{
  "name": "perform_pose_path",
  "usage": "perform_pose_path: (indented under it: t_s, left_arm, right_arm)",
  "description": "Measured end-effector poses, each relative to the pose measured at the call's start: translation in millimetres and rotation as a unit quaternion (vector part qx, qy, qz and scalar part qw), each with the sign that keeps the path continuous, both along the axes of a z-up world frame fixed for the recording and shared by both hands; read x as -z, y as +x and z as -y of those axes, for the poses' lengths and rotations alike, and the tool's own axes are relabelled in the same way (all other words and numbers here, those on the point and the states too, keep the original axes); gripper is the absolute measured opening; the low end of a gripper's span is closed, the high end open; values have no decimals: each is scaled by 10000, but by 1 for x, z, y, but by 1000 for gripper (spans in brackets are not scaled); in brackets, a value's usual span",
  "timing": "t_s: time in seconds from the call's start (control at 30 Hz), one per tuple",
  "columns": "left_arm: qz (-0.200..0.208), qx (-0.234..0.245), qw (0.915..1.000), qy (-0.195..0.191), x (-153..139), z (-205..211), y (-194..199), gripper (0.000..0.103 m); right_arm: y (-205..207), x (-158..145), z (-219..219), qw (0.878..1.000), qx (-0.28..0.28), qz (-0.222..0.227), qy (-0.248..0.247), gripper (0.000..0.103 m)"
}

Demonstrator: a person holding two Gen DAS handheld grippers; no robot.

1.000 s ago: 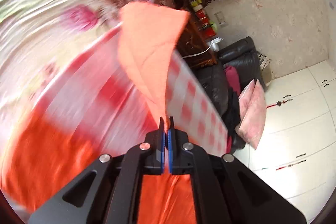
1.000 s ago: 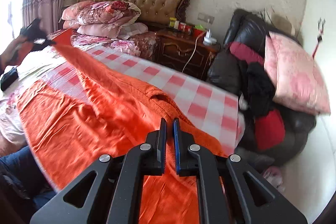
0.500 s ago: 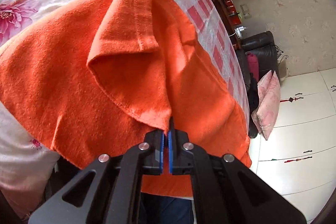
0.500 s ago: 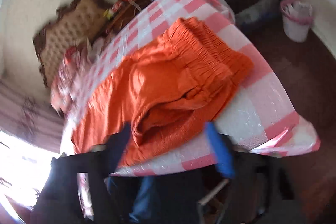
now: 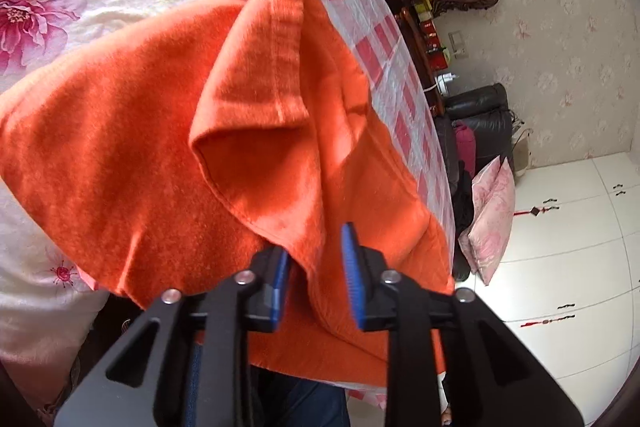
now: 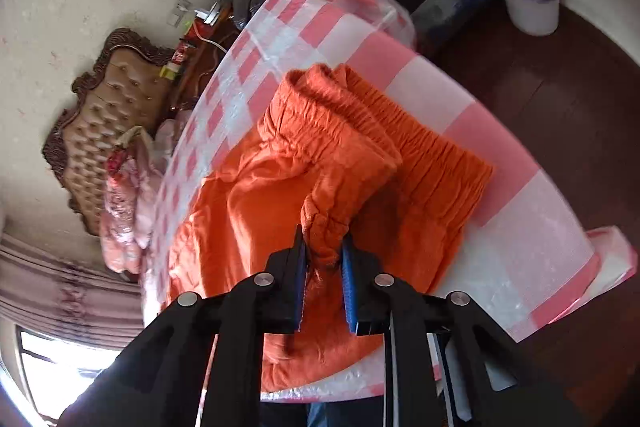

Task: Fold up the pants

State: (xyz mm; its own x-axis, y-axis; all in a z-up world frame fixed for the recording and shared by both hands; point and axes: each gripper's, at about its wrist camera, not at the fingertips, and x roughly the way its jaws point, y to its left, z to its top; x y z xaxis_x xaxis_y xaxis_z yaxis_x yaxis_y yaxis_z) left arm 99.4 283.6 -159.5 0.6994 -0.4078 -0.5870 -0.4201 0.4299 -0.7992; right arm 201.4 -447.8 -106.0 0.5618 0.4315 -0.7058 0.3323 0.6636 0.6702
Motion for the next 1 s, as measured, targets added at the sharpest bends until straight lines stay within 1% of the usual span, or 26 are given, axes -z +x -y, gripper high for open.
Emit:
perform_pose_path:
  t_s: [0.07, 0.1, 0.13, 0.17, 0.2, 0.27, 0.3, 0.33, 0.37, 0.4, 0.43, 0.47, 0.5, 0.53, 0.57, 0.6, 0.63, 0.67, 0.73, 0.77, 0.83, 0.87, 0.9, 0.93, 0.97, 1.0]
  left_arm:
    - [-28, -89, 9998, 155, -5, -6, 0, 35]
    - [-96, -108, 9992, 360, -9, -8, 0, 35]
    - [-195, -137, 9974, 684, -16, -9, 1, 35]
    - [-281, -135, 9917, 1248, -26, -8, 1, 37]
    - [-325, -87, 9851, 1686, -34, -6, 1, 40]
    - [-415, 84, 9698, 2402, -46, -1, 4, 41]
    - [-453, 261, 9566, 2867, -51, 6, 8, 41]
    - [-481, 457, 9399, 3351, -55, 14, 15, 41]
    - [-533, 602, 9251, 3711, -57, 21, 22, 42]
    - [-578, 799, 9059, 4120, -57, 30, 29, 43]
    - [-593, 972, 8930, 4354, -55, 36, 36, 45]
    - [-638, 1125, 8827, 4518, -52, 40, 43, 47]
    - [-758, 1301, 8672, 4746, -47, 45, 51, 47]
    - [-824, 1467, 8551, 4904, -41, 48, 58, 47]
    - [-875, 1623, 8431, 5051, -36, 51, 64, 49]
    - [-896, 1610, 8349, 5186, -36, 48, 69, 45]
    - [-1029, 1567, 8396, 5099, -37, 42, 74, 36]
    - [-1118, 1526, 8522, 4878, -41, 33, 78, 5]
    - [-1140, 1395, 8757, 4480, -50, 15, 84, 7]
    - [-1159, 1367, 8857, 4282, -55, 6, 89, 6]
    - [-1145, 1232, 9123, 3733, -75, -18, 111, 6]
    - [-1081, 1174, 9234, 3492, -88, -28, 122, 6]
    - [-904, 1061, 9357, 3242, -109, -39, 136, 6]
    - [-722, 915, 9436, 3099, -128, -49, 144, 6]
    - [-599, 759, 9476, 3044, -146, -56, 147, 6]
    - [-363, 560, 9511, 3016, -171, -63, 142, 6]
  right_arm:
    - [0, -11, 4, 9995, 102, 108, -292, 14]
    - [0, -16, 8, 9993, 158, 175, -290, 13]
    - [0, -19, 11, 9992, 204, 221, -278, 13]
    - [-3, -22, 13, 9989, 239, 261, -309, 13]
    - [-2, -27, 14, 9984, 246, 292, -407, 13]
    - [-2, -31, 15, 9976, 233, 316, -577, 13]
    - [-3, -34, 14, 9971, 210, 335, -648, 13]
    - [-2, -36, 13, 9966, 180, 356, -719, 13]
    - [-2, -37, 11, 9964, 155, 373, -750, 13]
    - [-1, -37, 10, 9963, 130, 381, -765, 13]
    - [-2, -38, 9, 9960, 80, 377, -811, 13]
    - [-2, -38, 8, 9958, 56, 368, -839, 13]
    - [-1, -38, 6, 9955, 29, 358, -876, 13]
    - [-1, -39, 5, 9951, 8, 360, -922, 13]
    - [-2, -39, 3, 9949, 0, 360, -944, 13]
    - [-2, -39, 3, 9948, -3, 354, -960, 13]
    - [-2, -40, 2, 9948, -2, 334, -960, 13]
    - [-1, -41, 2, 9949, -2, 317, -959, 13]
    - [3, -44, 2, 9954, -3, 274, -921, 13]
    - [7, -47, 3, 9964, -8, 278, -807, 13]
    - [18, -51, 5, 9982, 4, 231, -555, 13]
    - [28, -54, 6, 9990, 22, 175, -412, 12]
    - [42, -60, 8, 9996, 25, 145, -223, 12]
    - [51, -66, 8, 9997, 5, 190, -145, 12]
    - [61, -75, 9, 9995, 0, 316, -102, 12]
    - [67, -83, 12, 9989, 54, 452, -75, 12]
